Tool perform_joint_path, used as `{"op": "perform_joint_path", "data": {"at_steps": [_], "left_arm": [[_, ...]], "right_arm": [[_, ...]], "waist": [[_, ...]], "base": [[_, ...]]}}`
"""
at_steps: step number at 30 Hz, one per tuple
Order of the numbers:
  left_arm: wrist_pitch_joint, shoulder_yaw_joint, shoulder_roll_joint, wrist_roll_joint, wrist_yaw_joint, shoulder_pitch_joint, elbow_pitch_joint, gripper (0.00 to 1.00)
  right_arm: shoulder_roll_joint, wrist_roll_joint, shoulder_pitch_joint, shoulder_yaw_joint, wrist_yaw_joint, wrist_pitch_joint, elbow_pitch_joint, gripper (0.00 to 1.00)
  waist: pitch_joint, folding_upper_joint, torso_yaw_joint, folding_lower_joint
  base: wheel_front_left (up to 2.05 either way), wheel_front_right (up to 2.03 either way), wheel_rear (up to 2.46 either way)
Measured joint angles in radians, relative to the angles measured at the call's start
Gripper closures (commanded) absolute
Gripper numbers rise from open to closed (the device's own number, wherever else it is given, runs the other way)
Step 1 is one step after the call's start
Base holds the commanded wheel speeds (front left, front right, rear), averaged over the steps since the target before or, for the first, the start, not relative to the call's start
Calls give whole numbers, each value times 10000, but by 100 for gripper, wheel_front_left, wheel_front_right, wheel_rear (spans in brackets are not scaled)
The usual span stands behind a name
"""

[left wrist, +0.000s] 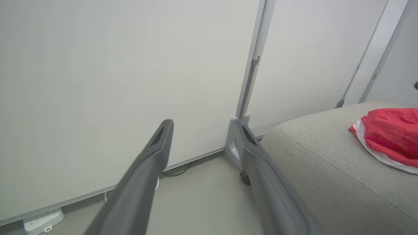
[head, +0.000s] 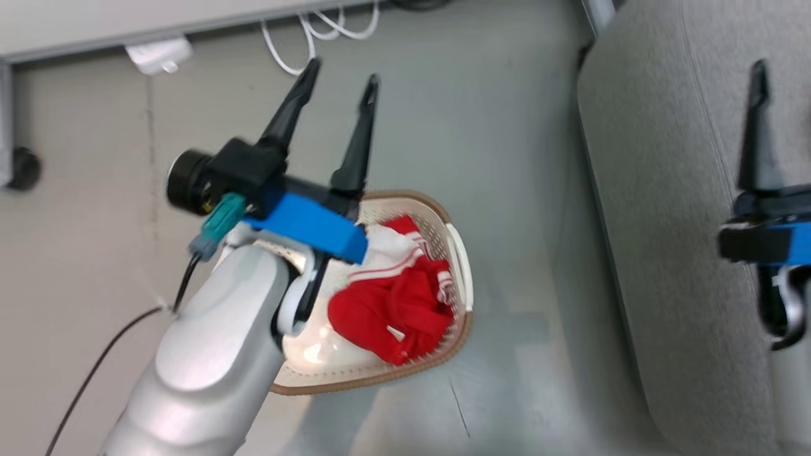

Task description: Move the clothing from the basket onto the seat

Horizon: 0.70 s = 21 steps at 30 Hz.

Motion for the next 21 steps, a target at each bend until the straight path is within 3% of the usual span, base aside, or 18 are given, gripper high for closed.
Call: {"op": "perform_joint_path", "data": {"at_steps": [4,12,21], "left_arm": [[0,1206,-50,393,-48,1124,-430,0],[0,3014,-284,1210,-558,3305,-922,0],[0,4326,-721,1868,-1208,5028,-1302,0]], "right_arm": [[366,38,263,481,0,0,63,0],[813,268,1384,823,0,0,259,0],[1229,426,2938,495,0,0,286,0]], "waist": [[-675,0,366,-1],[-1905,-1,904,-1],[-3023,0,1257,-2]], "base": [[0,0,0],[0,0,0],[0,0,0]]}}
